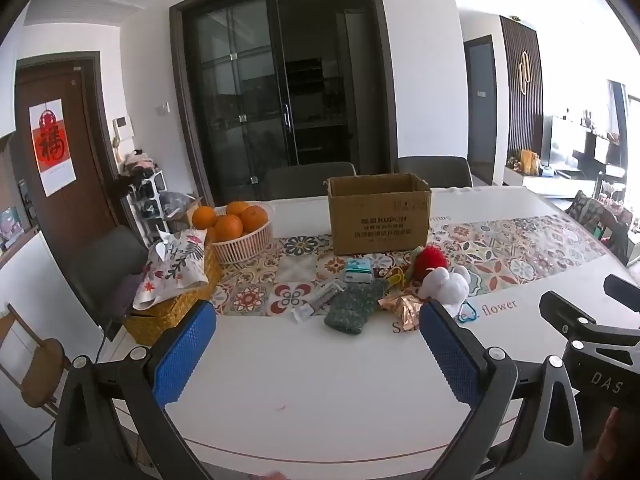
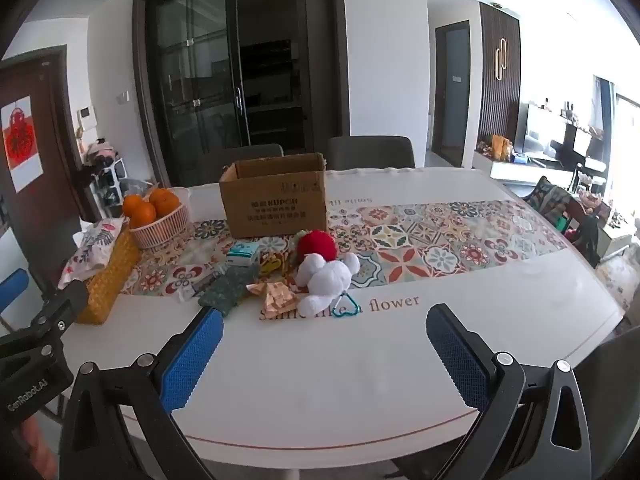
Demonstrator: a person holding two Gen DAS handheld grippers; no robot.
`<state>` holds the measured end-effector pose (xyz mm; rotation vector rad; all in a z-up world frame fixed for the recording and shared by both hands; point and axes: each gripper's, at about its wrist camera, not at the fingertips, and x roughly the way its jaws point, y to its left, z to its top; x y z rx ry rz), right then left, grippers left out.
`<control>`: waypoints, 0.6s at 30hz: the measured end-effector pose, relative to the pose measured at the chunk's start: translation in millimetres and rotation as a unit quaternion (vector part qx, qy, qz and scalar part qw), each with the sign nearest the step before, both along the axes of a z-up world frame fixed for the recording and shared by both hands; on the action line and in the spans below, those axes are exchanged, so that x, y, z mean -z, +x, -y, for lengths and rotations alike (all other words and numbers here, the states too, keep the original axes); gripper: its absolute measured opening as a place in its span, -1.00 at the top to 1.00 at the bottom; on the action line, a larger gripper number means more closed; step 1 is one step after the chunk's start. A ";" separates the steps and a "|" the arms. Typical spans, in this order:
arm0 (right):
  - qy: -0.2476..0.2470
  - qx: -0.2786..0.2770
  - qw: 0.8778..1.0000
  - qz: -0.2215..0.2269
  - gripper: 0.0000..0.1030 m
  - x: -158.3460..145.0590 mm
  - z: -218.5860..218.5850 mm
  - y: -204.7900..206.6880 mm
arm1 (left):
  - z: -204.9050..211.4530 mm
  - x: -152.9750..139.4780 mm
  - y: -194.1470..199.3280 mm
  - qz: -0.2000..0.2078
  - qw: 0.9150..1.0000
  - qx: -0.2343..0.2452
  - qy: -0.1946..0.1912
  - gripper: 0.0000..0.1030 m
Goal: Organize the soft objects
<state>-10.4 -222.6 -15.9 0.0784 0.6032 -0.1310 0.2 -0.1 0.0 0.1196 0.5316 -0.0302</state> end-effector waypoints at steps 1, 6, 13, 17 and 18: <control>0.002 -0.001 1.000 0.000 -1.00 -0.1 -0.4 -0.2 | -0.2 -0.1 -0.6 0.009 1.000 0.000 -0.003 -1.00; 0.003 -0.006 1.000 -0.001 -1.00 -2.0 -2.2 1.4 | -3.7 -0.5 -2.3 0.015 1.000 0.000 -0.007 -1.00; 0.002 -0.007 1.000 0.005 -1.00 -6.8 4.4 0.3 | -0.9 -7.2 -2.5 0.020 1.000 0.003 -0.005 -1.00; 0.005 -0.005 1.000 0.011 -1.00 -9.0 1.1 -5.1 | 2.7 -8.9 -4.3 0.021 1.000 0.006 -0.002 -1.00; 0.006 -0.005 1.000 0.011 -1.00 -8.4 0.4 -5.1 | 2.3 -8.2 -3.8 0.021 1.000 0.006 -0.002 -1.00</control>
